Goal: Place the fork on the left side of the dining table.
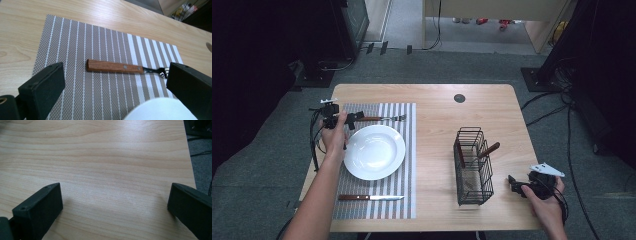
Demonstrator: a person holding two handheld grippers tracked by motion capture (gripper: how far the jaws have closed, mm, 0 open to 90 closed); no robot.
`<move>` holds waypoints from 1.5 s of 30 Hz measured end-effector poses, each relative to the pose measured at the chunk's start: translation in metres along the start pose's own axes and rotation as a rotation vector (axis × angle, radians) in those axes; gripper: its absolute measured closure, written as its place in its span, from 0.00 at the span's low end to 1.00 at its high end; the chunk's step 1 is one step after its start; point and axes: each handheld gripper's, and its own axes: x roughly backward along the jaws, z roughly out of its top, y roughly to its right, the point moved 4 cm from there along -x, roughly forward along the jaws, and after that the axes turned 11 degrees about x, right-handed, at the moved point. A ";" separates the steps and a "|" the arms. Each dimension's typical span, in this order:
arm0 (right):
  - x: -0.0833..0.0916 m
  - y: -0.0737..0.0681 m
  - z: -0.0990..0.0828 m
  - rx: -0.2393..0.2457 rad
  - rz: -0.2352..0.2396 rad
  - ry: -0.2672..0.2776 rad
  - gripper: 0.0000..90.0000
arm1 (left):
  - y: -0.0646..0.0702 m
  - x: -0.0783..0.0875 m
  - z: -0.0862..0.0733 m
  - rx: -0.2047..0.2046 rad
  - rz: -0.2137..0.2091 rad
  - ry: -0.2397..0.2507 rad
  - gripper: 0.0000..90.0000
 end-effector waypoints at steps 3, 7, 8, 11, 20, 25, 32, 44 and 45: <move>0.000 0.000 0.000 0.001 0.001 0.000 0.00 | 0.001 0.008 -0.003 0.018 -0.041 0.019 0.00; 0.000 0.000 0.000 0.003 0.003 0.000 0.00 | 0.004 0.021 -0.009 -0.018 -0.034 0.038 0.00; 0.000 0.000 0.000 0.003 0.003 0.000 0.00 | 0.004 0.024 -0.011 -0.031 -0.033 0.042 0.00; 0.000 0.000 0.000 0.004 0.004 0.000 0.00 | 0.006 0.033 -0.019 -0.050 -0.044 0.041 0.00; 0.000 -0.001 0.000 0.003 0.004 0.001 0.00 | 0.006 0.064 -0.042 -0.119 -0.061 0.062 0.00; 0.000 -0.001 0.000 0.003 0.003 0.001 0.00 | 0.003 0.077 -0.057 -0.133 -0.077 0.062 0.00; 0.000 -0.001 0.000 0.002 0.004 0.000 0.00 | -0.004 0.094 -0.078 -0.158 -0.078 0.071 0.00; 0.000 -0.001 0.000 0.003 0.003 -0.001 0.00 | -0.022 0.115 -0.110 -0.177 -0.075 0.073 0.00; 0.000 -0.001 0.000 0.003 0.003 0.000 0.00 | -0.024 0.118 -0.112 -0.182 -0.071 0.074 0.00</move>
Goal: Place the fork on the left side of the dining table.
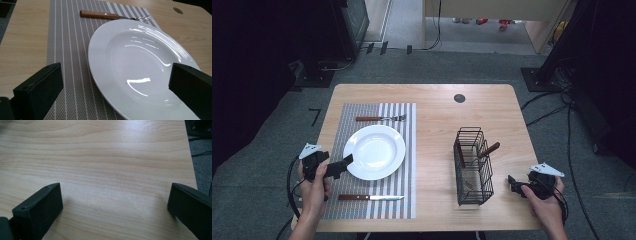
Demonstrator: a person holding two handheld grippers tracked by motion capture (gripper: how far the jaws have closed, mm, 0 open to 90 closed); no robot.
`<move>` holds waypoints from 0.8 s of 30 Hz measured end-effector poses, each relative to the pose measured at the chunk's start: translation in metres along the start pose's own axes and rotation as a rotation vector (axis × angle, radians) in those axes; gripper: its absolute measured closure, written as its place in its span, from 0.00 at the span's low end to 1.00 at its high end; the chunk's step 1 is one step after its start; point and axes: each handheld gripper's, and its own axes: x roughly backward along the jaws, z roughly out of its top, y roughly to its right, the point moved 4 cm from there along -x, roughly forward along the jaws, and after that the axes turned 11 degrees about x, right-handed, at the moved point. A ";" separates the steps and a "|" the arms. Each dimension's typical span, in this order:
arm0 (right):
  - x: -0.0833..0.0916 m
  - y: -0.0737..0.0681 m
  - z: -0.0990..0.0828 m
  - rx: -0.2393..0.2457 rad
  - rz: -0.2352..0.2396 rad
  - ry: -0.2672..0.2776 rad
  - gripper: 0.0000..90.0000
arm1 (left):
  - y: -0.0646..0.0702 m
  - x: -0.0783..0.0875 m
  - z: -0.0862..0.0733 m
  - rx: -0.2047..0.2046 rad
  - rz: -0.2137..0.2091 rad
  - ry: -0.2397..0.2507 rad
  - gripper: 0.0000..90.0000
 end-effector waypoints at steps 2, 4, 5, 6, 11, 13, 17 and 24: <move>0.000 0.000 0.000 0.000 0.000 0.000 0.00 | -0.002 0.005 -0.005 -0.013 0.011 0.006 0.00; 0.000 0.000 0.000 0.000 0.000 0.000 0.00 | -0.004 0.008 -0.010 -0.022 0.015 0.001 0.00; 0.000 0.000 0.000 0.000 0.000 0.000 0.00 | -0.006 0.010 -0.012 -0.026 0.019 0.002 0.00; 0.000 0.000 0.000 0.000 0.000 0.000 0.00 | -0.007 0.010 -0.014 -0.028 0.024 0.003 0.00; 0.000 0.000 0.000 0.000 0.000 0.000 0.00 | -0.018 0.014 -0.026 -0.024 0.048 -0.011 0.00; 0.000 0.000 0.000 0.000 0.000 0.000 0.00 | -0.023 0.014 -0.031 -0.048 0.085 -0.019 0.00; 0.000 0.000 0.000 0.000 0.000 0.000 0.00 | -0.034 0.014 -0.041 -0.061 0.126 -0.039 0.00; 0.000 0.000 0.000 0.000 0.000 0.000 0.00 | -0.046 0.009 -0.053 -0.096 0.200 -0.081 0.00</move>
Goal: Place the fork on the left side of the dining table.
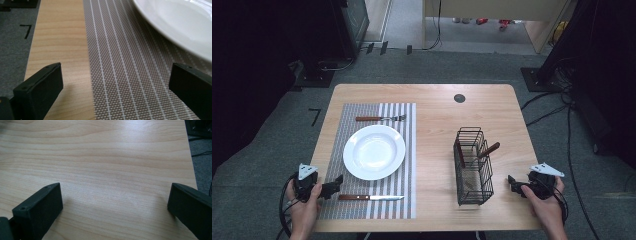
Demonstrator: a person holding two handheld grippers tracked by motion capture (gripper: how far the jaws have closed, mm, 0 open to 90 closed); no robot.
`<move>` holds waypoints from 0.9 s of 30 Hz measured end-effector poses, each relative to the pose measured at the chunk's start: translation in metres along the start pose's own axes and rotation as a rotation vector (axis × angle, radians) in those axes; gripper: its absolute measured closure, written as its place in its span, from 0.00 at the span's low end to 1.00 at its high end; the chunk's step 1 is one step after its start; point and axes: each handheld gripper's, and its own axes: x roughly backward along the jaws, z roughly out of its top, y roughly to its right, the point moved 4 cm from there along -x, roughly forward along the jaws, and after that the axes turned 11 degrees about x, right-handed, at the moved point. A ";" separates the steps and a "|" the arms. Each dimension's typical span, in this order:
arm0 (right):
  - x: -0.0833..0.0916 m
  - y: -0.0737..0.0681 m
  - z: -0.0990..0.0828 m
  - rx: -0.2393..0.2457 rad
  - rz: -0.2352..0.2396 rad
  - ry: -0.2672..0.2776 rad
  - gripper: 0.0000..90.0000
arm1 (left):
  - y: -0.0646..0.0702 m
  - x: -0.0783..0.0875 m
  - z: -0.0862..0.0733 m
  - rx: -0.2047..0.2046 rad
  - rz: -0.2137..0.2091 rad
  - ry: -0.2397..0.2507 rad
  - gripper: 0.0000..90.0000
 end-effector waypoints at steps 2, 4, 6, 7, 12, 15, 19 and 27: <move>0.000 0.000 0.000 0.000 0.000 0.000 0.00 | -0.001 -0.005 -0.004 -0.010 0.020 -0.012 0.00; 0.000 0.000 0.000 0.000 0.000 0.000 0.00 | 0.001 -0.006 -0.006 -0.042 0.046 -0.014 0.00; 0.000 0.000 0.000 0.000 0.000 0.000 0.00 | 0.003 -0.007 -0.007 -0.062 0.065 -0.011 0.00; 0.000 0.000 0.000 0.000 0.000 0.000 0.00 | 0.003 -0.007 -0.007 -0.052 0.059 -0.014 0.00; 0.000 0.000 0.000 0.001 0.001 0.001 0.00 | 0.002 -0.007 -0.006 -0.050 0.062 -0.012 0.00; 0.000 0.000 0.000 0.002 0.002 0.000 0.00 | 0.002 -0.007 -0.006 -0.050 0.062 -0.012 0.00; 0.000 0.000 0.000 0.002 0.002 0.001 0.00 | 0.002 -0.007 -0.006 -0.050 0.062 -0.012 0.00; 0.000 0.000 0.000 0.003 0.002 0.000 0.00 | 0.002 -0.007 -0.006 -0.049 0.062 -0.012 0.00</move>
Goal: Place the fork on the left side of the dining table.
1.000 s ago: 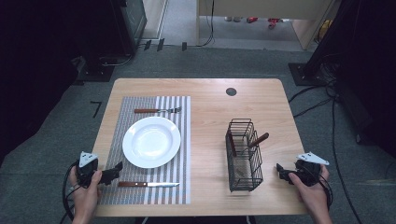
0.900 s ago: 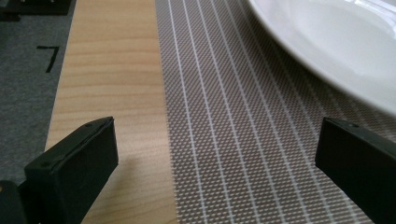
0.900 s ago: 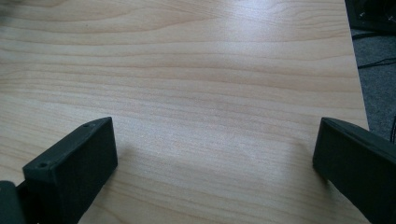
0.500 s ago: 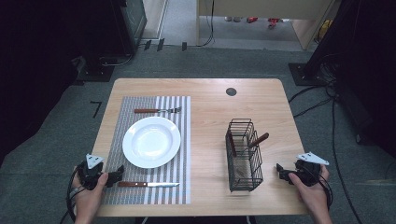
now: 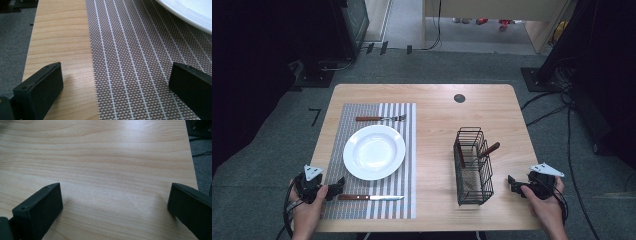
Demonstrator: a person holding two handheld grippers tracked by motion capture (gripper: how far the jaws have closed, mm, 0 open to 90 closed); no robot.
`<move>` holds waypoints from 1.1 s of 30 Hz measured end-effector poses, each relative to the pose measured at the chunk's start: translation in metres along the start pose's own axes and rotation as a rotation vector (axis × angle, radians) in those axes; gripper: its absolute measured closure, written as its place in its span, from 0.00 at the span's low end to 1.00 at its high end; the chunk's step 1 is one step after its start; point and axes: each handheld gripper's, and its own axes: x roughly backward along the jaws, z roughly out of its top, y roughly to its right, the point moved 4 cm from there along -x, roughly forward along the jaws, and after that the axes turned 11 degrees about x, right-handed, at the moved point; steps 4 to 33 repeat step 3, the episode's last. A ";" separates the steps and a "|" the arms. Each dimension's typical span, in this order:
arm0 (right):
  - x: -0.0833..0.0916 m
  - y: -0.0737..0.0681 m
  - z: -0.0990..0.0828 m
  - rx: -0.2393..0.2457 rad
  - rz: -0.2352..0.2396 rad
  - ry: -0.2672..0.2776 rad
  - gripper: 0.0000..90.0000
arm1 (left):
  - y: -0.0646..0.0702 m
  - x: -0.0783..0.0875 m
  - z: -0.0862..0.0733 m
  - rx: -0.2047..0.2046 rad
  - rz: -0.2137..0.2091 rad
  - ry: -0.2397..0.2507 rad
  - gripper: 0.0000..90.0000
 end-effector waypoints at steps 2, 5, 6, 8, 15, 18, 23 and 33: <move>0.000 0.000 0.000 0.000 0.000 0.000 0.00 | 0.000 0.000 0.000 -0.001 0.000 0.000 0.00; 0.000 0.000 0.000 0.000 0.000 0.000 0.00 | 0.000 0.000 0.000 0.000 0.000 0.000 0.00; 0.000 0.000 0.000 0.000 0.000 0.000 0.00 | 0.000 0.000 0.000 0.000 0.000 0.000 0.00; 0.000 0.000 0.000 0.000 0.000 0.000 0.00 | 0.000 0.000 0.000 0.000 0.000 0.000 0.00; 0.000 0.000 0.000 0.000 0.000 0.000 0.00 | 0.000 0.000 0.000 0.000 0.000 0.000 0.00; 0.000 0.000 0.000 0.000 0.000 0.000 0.00 | 0.000 0.000 0.000 0.000 0.000 0.000 0.00; 0.000 0.000 0.000 0.000 0.000 0.000 0.00 | 0.000 0.000 0.000 0.000 0.000 0.000 0.00; 0.000 0.000 0.000 0.000 0.000 0.000 0.00 | 0.000 0.000 0.000 0.000 0.000 0.000 0.00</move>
